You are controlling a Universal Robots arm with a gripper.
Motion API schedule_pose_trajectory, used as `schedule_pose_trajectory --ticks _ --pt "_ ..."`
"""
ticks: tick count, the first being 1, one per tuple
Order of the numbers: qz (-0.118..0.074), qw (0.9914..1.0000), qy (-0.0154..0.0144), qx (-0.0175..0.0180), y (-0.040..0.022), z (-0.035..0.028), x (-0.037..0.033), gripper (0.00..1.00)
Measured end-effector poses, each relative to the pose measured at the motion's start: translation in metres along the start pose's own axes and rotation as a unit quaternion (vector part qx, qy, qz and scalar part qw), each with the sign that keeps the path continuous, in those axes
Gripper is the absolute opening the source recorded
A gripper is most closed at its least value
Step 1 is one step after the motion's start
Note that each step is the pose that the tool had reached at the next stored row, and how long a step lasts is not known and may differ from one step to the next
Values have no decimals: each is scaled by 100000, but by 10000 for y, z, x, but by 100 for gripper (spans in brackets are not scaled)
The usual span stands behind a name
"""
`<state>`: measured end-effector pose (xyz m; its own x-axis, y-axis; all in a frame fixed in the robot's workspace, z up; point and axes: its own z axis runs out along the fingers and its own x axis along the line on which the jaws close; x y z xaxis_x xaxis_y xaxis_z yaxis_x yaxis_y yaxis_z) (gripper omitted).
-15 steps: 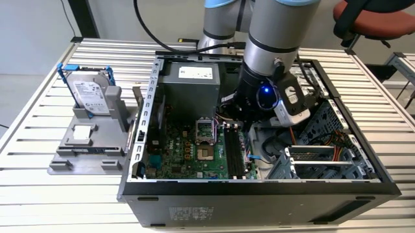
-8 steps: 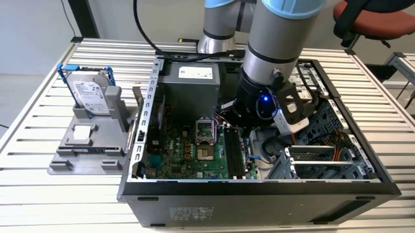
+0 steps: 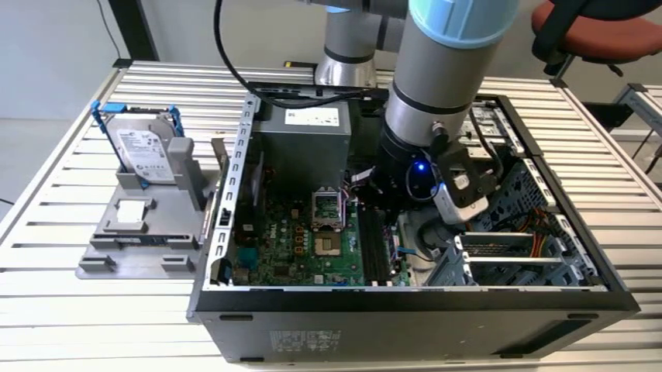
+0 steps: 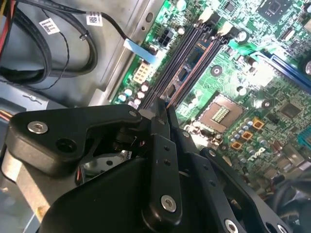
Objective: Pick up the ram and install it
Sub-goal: 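Insert the ram into the slot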
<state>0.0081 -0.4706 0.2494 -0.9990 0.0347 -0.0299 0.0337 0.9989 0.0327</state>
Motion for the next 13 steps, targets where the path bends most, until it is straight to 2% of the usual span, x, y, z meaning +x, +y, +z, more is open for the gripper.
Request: schedule_pose_trajectory --ticks 4,13 --pt "-308 99999 4 136 -13 35 -1 0" --pt "-675 99998 11 119 -88 129 -2 0"
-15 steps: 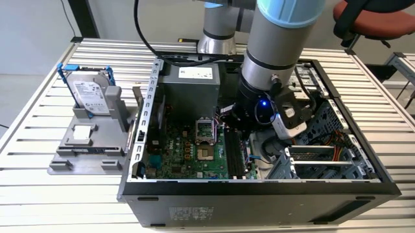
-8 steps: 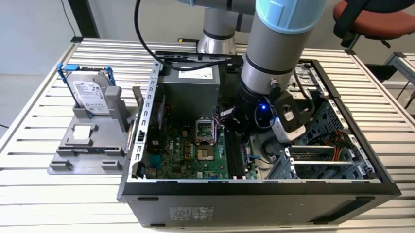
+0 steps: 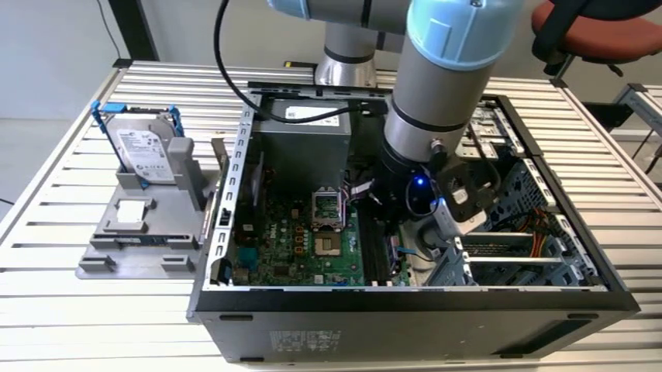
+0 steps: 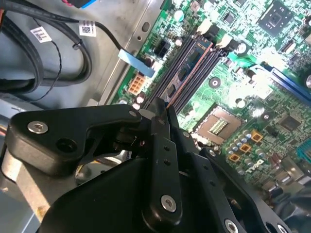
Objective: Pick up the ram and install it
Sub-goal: 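Insert the ram into the slot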
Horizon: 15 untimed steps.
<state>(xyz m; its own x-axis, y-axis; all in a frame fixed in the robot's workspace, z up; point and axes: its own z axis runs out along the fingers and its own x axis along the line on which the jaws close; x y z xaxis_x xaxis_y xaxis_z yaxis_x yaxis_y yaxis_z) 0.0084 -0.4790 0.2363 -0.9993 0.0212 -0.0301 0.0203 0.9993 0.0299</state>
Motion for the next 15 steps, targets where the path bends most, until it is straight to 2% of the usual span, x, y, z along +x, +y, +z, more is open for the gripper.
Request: schedule_pose_trajectory --ticks 3,7,12,15 --pt "-21 100000 1 -4 -4 46 -4 0" --pt "-12 100000 8 23 -4 47 -4 0" --pt "-43 99996 -15 870 15 82 -16 0" --pt "-48 99996 -16 942 34 91 -22 0"
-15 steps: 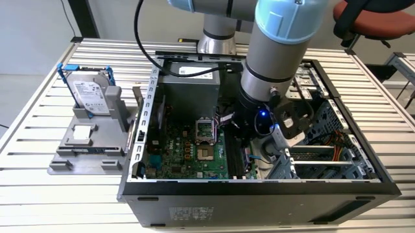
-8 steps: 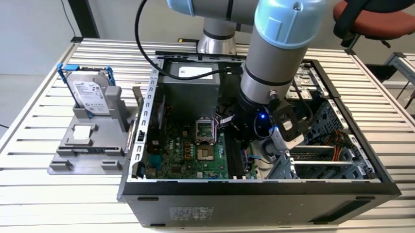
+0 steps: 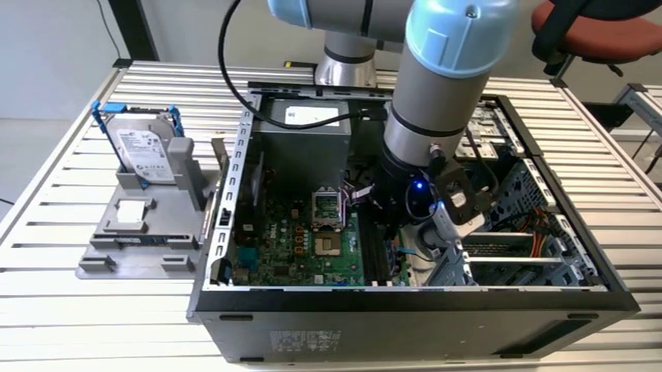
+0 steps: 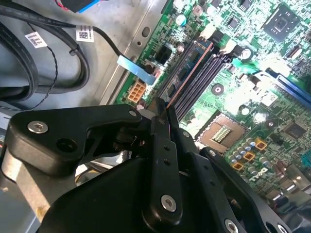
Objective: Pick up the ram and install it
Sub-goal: 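Insert the ram into the slot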
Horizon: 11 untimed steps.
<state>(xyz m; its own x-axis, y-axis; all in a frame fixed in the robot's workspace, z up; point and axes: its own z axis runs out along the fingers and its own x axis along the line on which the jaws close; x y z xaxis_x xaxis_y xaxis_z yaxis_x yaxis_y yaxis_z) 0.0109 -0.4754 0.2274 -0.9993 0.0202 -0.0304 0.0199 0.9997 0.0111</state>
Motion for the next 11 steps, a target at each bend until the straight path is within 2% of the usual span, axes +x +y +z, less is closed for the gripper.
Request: schedule_pose_trajectory --ticks 11 --pt "-1 100000 -7 145 11 25 0 0"
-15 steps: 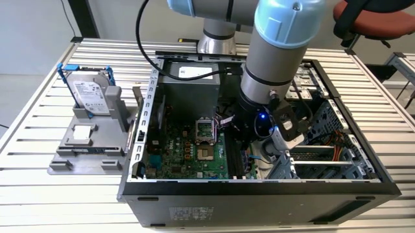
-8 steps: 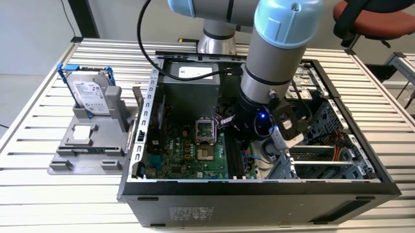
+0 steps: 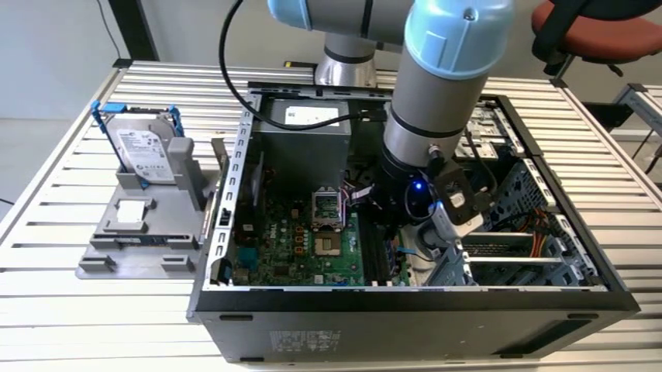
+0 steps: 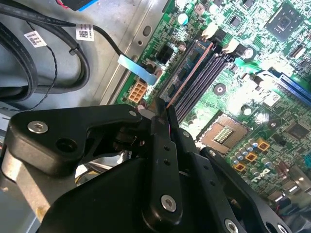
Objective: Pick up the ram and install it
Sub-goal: 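Insert the ram into the slot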
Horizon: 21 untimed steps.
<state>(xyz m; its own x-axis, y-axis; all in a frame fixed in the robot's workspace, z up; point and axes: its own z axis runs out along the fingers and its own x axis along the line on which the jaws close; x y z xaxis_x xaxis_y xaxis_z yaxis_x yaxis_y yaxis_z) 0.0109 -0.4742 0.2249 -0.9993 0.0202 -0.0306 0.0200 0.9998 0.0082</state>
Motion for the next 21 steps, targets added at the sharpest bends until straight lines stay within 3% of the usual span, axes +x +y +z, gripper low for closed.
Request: schedule_pose_trajectory --ticks 21 --pt "-10 100000 -3 271 23 35 12 0"
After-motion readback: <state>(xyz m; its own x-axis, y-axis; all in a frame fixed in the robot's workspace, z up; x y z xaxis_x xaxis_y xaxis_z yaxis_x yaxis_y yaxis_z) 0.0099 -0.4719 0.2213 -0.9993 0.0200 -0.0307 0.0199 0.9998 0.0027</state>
